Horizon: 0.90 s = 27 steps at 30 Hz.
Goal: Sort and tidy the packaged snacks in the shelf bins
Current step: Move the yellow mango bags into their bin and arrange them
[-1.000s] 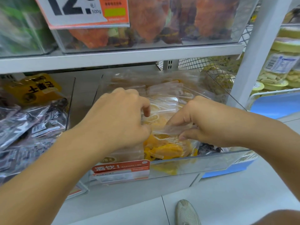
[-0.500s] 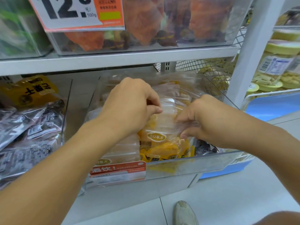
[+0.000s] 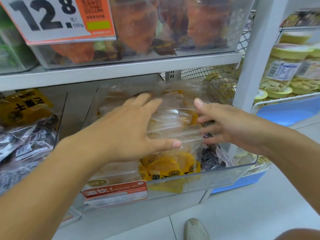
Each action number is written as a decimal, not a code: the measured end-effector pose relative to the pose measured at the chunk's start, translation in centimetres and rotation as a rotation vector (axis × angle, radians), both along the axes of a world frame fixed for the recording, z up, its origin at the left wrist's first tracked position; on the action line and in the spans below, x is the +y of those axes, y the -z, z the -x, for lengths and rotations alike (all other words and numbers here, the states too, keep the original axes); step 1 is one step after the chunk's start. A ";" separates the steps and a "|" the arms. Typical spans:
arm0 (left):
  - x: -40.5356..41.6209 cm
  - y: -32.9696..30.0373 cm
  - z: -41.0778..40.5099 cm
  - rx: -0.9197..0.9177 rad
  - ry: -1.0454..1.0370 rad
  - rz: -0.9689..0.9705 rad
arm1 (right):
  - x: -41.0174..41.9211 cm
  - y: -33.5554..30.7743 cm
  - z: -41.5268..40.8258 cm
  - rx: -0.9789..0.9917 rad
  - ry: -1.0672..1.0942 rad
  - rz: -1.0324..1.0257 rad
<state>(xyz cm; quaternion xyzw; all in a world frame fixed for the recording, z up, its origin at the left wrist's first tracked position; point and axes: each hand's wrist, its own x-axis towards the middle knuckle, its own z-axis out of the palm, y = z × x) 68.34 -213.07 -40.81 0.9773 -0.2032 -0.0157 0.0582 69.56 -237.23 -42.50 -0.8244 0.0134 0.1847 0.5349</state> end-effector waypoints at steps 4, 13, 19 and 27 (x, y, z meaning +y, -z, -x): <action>-1.2 -0.3 1.0 0.009 0.040 -0.116 | 0.8 1.4 -1.8 0.069 0.156 0.001; 0.1 0.0 -0.2 0.112 -0.143 -0.205 | 3.0 1.9 -4.1 -0.195 0.274 0.217; 0.1 0.6 -0.2 0.112 -0.107 -0.212 | 3.8 1.9 -4.2 -0.484 0.200 -0.061; 0.0 0.7 -0.7 0.080 -0.082 -0.181 | 2.5 1.8 -4.2 -0.378 0.025 0.057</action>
